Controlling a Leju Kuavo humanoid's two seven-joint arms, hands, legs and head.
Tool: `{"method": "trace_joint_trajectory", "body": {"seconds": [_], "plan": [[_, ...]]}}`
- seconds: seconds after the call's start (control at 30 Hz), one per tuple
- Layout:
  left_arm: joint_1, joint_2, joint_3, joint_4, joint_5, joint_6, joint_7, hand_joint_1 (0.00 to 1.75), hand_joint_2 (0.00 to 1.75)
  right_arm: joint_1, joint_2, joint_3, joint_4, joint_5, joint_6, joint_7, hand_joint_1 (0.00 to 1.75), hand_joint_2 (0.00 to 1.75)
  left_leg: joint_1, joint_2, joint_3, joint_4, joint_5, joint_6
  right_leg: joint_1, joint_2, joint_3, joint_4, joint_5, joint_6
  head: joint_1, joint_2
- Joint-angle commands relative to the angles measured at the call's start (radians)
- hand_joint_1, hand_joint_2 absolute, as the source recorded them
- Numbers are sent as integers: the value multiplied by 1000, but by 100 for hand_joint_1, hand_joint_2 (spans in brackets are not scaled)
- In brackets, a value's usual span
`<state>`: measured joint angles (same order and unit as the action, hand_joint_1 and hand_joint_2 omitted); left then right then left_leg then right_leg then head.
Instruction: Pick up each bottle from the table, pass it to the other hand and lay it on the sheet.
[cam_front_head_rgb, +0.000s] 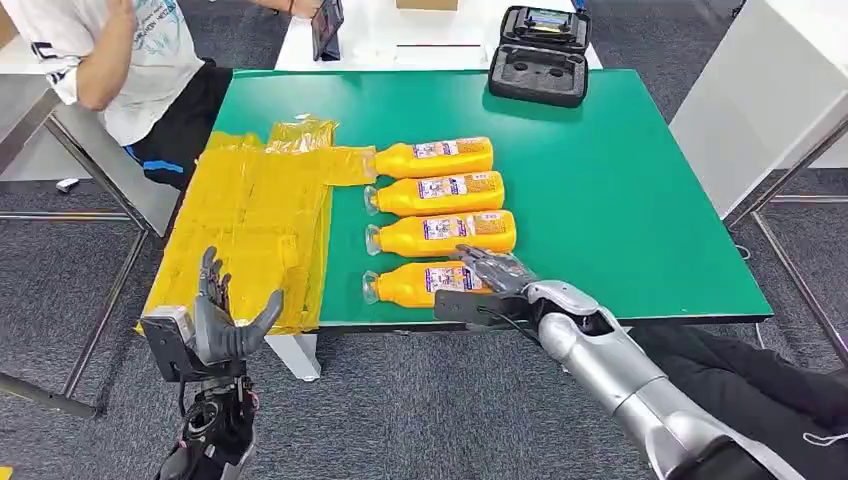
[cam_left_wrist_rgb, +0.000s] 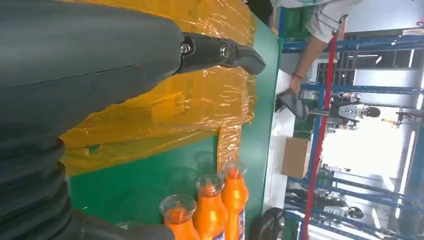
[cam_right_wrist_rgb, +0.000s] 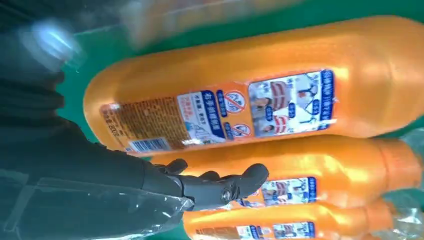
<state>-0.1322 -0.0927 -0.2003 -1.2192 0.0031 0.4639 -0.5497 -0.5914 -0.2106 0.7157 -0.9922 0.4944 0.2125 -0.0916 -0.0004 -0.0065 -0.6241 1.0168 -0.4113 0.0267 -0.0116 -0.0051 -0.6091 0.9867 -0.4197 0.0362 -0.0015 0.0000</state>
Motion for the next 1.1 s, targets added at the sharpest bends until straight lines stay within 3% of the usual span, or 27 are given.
{"method": "trace_joint_trajectory", "body": {"seconds": [0.03,1.1], "plan": [[-3,9,28,30,5,-4,2,0,175,-30,30,4,105,3,-13,-1,0,175,0,2,4,-1,-1,-1,0,1,3,-1,-1,-1,0,0],[-20,14,4,58,18,-15,6,0,175,-62,20,-31,210,10,-16,0,0,175,0,0,3,-1,-1,-1,0,0,2,-1,-1,-1,0,0]]}}
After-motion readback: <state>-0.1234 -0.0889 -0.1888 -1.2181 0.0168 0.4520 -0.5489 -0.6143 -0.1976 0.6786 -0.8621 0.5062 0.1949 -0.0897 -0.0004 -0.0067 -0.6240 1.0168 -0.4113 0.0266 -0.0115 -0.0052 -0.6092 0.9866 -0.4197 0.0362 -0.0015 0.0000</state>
